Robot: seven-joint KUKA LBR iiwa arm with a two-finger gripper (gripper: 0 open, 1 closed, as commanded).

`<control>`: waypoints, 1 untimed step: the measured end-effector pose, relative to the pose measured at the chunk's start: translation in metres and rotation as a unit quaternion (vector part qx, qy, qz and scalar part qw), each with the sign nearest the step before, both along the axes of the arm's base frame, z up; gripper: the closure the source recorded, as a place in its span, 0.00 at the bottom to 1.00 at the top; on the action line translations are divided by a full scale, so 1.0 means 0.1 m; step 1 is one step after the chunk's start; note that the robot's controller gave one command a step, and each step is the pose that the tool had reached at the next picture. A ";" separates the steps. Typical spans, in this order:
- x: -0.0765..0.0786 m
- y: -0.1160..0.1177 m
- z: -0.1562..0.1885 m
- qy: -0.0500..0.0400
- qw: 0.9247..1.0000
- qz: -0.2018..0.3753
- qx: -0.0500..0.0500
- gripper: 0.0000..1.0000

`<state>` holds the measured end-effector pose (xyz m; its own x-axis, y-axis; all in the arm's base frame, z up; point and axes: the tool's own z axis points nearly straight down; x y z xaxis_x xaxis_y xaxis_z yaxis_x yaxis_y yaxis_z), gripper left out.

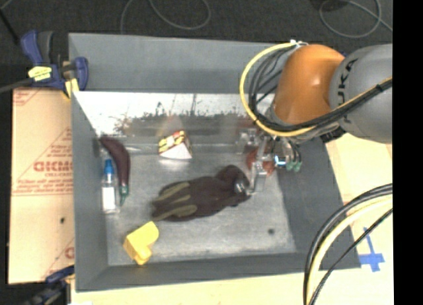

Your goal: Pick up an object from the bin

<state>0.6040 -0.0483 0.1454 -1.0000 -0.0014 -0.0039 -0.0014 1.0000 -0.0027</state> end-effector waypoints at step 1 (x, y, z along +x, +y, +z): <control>0.00 0.00 0.00 0.000 1.000 0.000 0.000 0.00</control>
Offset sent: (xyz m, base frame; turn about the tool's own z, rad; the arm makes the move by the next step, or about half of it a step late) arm 0.0106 0.0059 -0.0754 0.1378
